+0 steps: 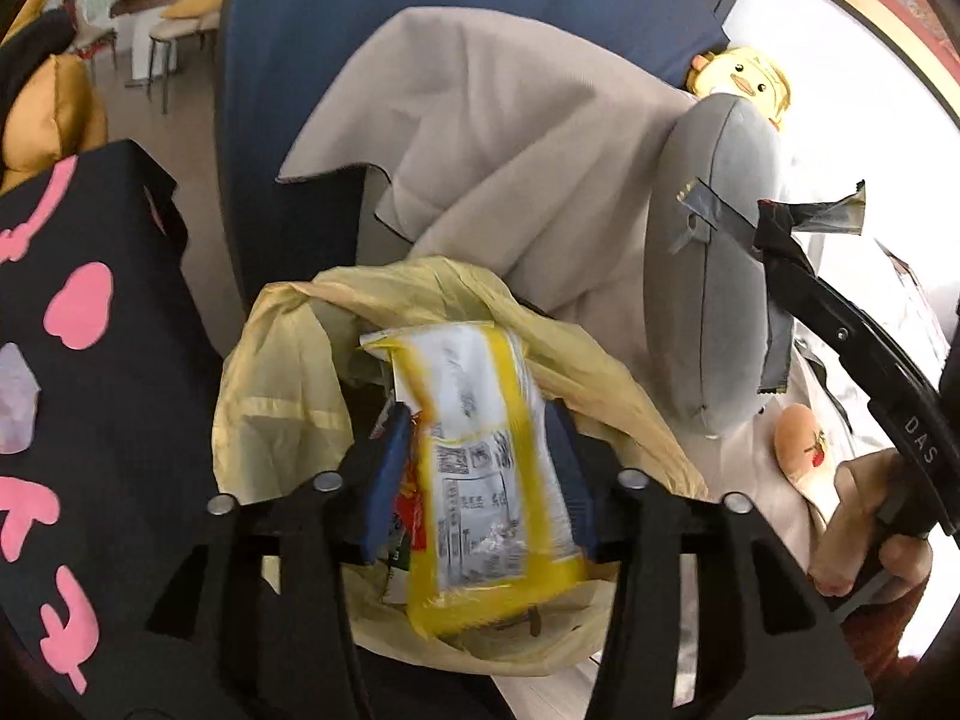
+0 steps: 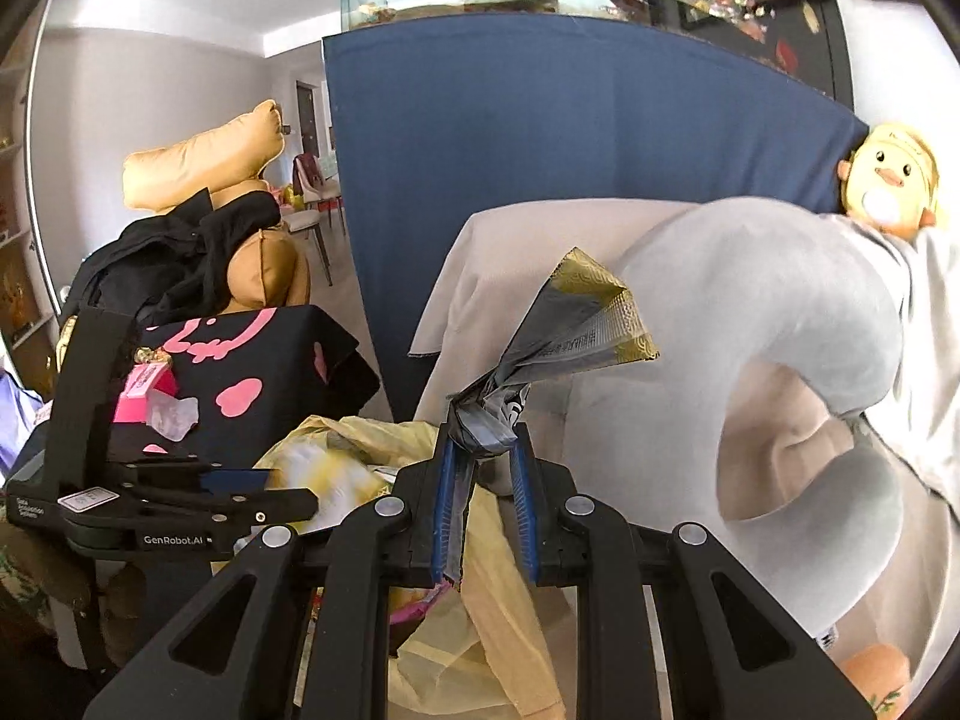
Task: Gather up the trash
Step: 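Carry the yellow chip bag and grey wrapper to the yellow bag with both tools, then release the chip bag and grey wrapper into the yellow bag with both tools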
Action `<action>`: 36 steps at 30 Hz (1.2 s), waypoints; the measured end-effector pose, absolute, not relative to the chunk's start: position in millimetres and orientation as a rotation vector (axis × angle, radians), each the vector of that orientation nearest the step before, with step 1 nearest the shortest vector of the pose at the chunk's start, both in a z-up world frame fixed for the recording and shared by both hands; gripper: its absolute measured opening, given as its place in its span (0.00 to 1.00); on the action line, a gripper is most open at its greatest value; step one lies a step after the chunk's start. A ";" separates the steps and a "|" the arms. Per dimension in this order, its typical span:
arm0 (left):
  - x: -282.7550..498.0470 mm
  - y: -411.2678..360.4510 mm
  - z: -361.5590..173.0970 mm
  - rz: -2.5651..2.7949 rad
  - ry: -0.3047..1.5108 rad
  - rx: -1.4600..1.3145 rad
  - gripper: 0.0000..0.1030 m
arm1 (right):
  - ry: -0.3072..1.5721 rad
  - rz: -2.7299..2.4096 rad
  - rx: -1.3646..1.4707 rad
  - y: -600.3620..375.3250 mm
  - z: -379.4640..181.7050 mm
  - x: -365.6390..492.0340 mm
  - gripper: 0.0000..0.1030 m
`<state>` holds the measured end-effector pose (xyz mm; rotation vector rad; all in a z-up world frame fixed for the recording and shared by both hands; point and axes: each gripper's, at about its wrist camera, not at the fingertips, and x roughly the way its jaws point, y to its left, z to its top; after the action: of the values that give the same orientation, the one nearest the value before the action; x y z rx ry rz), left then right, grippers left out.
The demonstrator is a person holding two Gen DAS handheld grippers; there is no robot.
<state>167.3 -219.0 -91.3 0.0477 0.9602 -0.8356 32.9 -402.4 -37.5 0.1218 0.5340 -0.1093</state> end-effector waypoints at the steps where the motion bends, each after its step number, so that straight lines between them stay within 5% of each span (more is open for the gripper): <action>1: 168.5 -216.1 -91.0 -0.823 0.957 0.049 0.51 | 0.535 -0.102 0.126 -400.1 -38.2 33.9 0.18; 7: 176.8 -187.7 -73.3 -0.712 0.887 0.018 0.61 | 0.555 -0.009 0.133 -379.2 -45.5 46.8 0.18; 22: 170.1 -92.5 -66.7 -0.560 0.837 -0.008 0.61 | 0.924 0.118 0.146 -326.5 -150.7 119.6 0.18; 33: 172.1 -62.2 -72.1 -0.525 0.848 -0.087 0.62 | 0.931 0.051 0.150 -329.1 -137.2 112.8 0.19; 36: 170.3 -52.8 -69.7 -0.514 0.834 -0.099 0.62 | 0.894 0.047 0.123 -329.9 -121.7 102.3 0.31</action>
<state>170.3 -52.8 -69.7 -0.0985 0.8337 -0.5137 102.3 -329.9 -121.6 0.1229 0.8936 0.0472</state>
